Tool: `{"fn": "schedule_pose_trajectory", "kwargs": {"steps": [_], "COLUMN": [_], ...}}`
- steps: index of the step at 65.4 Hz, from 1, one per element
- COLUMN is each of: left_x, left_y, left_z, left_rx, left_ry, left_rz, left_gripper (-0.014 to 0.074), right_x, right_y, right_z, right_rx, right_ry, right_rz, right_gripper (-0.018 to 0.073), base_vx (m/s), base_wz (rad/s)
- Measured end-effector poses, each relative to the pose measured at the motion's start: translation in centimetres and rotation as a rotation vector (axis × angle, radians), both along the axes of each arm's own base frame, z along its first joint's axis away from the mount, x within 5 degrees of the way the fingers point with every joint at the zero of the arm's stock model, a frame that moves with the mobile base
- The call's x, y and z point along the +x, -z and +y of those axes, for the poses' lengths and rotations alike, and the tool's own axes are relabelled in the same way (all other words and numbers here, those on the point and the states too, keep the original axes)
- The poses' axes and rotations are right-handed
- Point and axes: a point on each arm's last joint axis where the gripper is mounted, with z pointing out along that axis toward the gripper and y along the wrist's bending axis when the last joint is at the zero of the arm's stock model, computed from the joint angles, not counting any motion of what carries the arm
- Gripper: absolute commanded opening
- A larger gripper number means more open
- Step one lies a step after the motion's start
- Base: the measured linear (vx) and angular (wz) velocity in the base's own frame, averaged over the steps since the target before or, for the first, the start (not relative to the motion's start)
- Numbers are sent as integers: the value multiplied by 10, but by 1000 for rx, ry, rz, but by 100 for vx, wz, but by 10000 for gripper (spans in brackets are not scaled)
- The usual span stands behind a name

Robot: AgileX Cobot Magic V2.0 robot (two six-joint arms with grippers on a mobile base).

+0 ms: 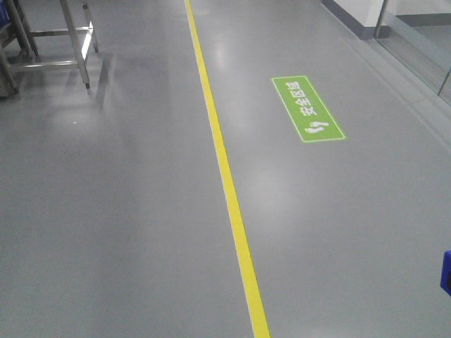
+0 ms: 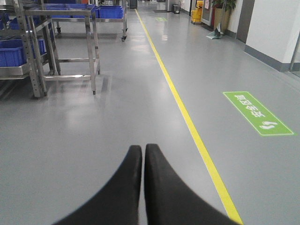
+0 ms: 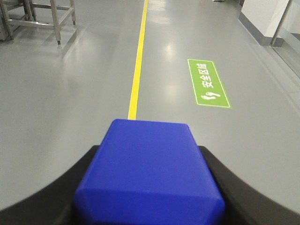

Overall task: Pour parts from conveyor to right shelf
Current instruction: 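Drive down the aisle past the yellow floor line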

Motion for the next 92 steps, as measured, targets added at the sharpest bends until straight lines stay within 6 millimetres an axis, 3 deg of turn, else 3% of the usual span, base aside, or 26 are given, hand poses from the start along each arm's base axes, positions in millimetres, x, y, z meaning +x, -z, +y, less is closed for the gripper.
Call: {"fn": "schedule_pose_trajectory", "kwargs": {"steps": [92], "left_x": [0], "left_y": [0], "left_z": [0], "left_rx": [0], "left_ry": [0], "left_rz": [0], "left_gripper": [-6], "right_x": [0], "right_y": [0], "right_z": [0], "right_rx": [0], "right_ry": [-1], "right_rz": [4], "right_gripper": [-1], "base_vx": [72], "base_wz": [5]}}
